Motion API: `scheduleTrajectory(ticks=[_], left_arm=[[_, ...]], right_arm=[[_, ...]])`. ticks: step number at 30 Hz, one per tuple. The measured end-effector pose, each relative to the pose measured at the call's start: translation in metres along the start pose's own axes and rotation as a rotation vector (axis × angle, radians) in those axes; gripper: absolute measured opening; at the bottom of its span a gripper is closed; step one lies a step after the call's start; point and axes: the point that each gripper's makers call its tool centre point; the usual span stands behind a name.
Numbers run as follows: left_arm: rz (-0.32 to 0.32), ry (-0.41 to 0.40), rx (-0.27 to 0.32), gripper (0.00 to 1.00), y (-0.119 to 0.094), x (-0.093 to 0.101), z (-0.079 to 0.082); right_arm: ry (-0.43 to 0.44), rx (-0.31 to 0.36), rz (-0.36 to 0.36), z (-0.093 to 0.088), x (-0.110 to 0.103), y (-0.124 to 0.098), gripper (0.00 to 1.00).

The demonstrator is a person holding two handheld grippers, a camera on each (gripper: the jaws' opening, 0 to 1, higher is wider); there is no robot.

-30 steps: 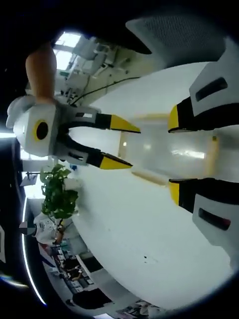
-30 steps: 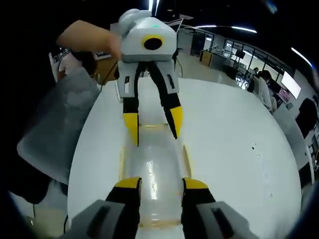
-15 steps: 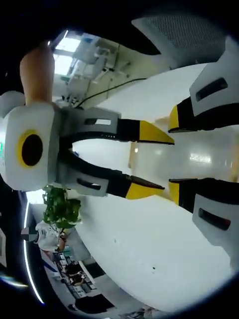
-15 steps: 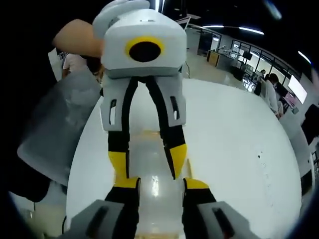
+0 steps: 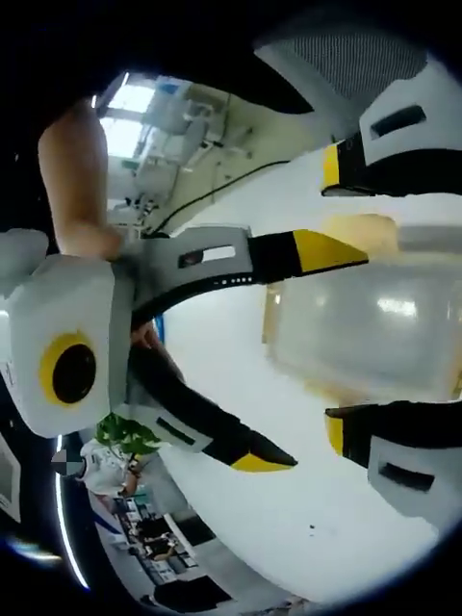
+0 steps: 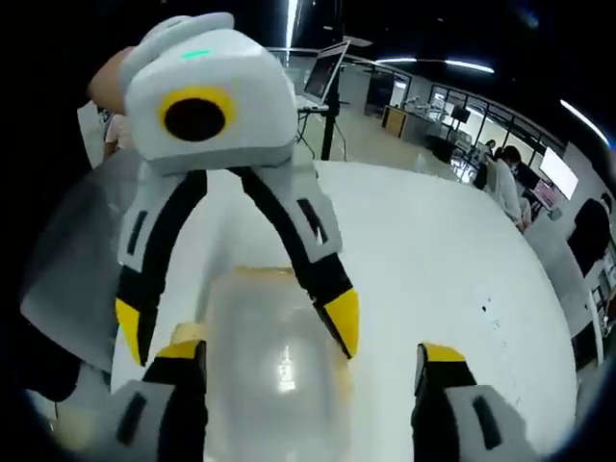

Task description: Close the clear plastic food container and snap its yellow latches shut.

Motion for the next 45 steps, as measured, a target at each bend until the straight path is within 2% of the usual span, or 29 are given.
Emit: scheduleTrajectory(ticks=[5,8,11,14,15,16,21,22,27,29,30,31,32,40,45], left_arm=[[0.016,0.001,-0.003,0.79,-0.002,0.0,-0.001],[0.07,0.082,-0.054,0.8,-0.004,-0.004,-0.007],[0.07,0.092,-0.067,0.77,-0.002,0.001,-0.01],[0.069,0.112,-0.083,0.71,0.0,0.006,-0.013],[0.072,0.114,-0.088,0.69,0.001,0.007,-0.014],[0.08,0.119,-0.096,0.69,0.001,0.007,-0.016],[0.103,0.115,-0.119,0.64,0.003,0.007,-0.023],[0.12,0.144,-0.11,0.64,0.004,0.004,-0.021],[0.152,0.182,-0.135,0.64,0.007,0.004,-0.025],[0.166,0.261,-0.166,0.62,0.007,0.002,-0.027],[0.191,0.326,-0.187,0.58,0.006,-0.001,-0.028],[0.145,0.308,-0.182,0.58,0.011,0.008,-0.029],[0.176,0.293,-0.175,0.59,0.01,0.004,-0.027],[0.207,0.336,-0.185,0.59,0.013,0.002,-0.03],[0.223,0.386,-0.176,0.54,0.013,0.005,-0.031]], right_arm=[[-0.01,-0.008,0.029,-0.002,-0.006,0.002,0.79],[-0.003,-0.023,0.05,-0.005,-0.007,0.006,0.79],[-0.004,-0.04,0.072,-0.008,-0.008,0.008,0.76],[0.017,-0.046,0.11,-0.01,-0.012,0.01,0.65],[0.004,-0.069,0.13,-0.014,-0.015,0.011,0.64],[0.027,-0.054,0.135,-0.011,-0.015,0.013,0.63],[0.078,-0.073,0.193,-0.013,-0.017,0.015,0.59],[0.071,-0.074,0.186,-0.014,-0.014,0.016,0.59],[0.081,-0.103,0.219,-0.014,-0.016,0.018,0.6],[0.069,-0.117,0.238,-0.013,-0.019,0.018,0.59],[0.038,-0.131,0.276,-0.014,-0.025,0.018,0.59],[0.044,-0.132,0.262,-0.013,-0.023,0.019,0.59],[0.042,-0.144,0.278,-0.013,-0.025,0.019,0.59],[0.044,-0.171,0.306,-0.015,-0.024,0.02,0.59],[0.061,-0.177,0.311,-0.015,-0.024,0.021,0.59]])
Point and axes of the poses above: the point that each gripper's makers call its tool centre point, and the gripper's own axes: y roughly forward along the fingers, x roughly to its right, z roughly out of its top, and after that the axes turned 1 degree about -y, right-handed
